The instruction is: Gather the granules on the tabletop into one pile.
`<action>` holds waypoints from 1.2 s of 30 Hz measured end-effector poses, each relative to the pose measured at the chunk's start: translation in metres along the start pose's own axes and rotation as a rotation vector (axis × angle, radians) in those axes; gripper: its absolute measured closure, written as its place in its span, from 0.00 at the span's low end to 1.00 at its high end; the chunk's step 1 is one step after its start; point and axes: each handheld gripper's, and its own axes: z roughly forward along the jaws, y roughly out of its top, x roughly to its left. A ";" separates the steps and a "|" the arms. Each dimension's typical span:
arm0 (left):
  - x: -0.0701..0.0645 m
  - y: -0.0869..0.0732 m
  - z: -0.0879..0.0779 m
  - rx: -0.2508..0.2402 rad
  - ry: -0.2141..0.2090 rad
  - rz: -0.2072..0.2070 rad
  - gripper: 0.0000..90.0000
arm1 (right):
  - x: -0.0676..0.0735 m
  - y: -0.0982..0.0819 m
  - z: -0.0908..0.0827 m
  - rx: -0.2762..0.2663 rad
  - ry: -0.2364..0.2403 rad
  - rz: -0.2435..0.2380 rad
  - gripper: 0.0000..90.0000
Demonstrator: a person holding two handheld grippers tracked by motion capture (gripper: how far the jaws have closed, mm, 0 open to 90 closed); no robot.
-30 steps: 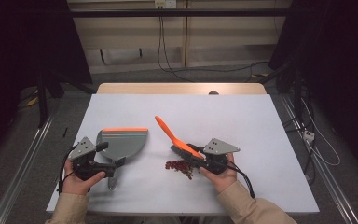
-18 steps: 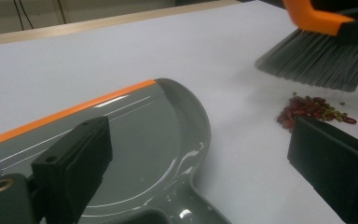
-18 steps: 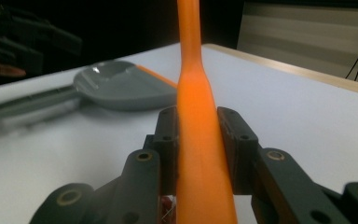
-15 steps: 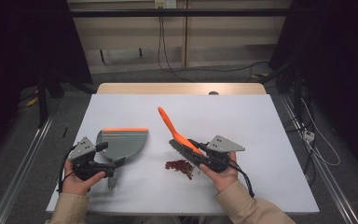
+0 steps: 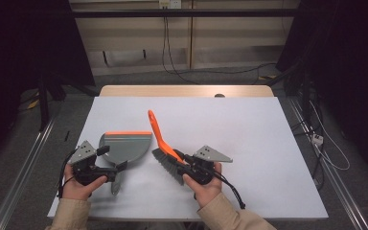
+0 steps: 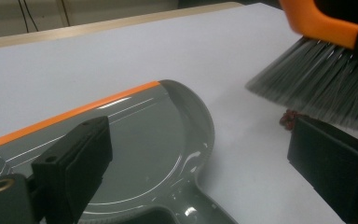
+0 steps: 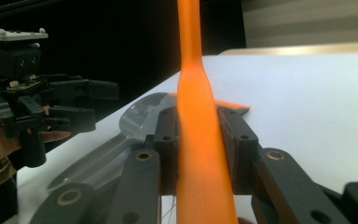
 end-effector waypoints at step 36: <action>-0.002 0.001 0.001 -0.001 0.003 0.008 0.07 | -0.034 -0.019 -0.026 0.084 -0.200 0.116 0.79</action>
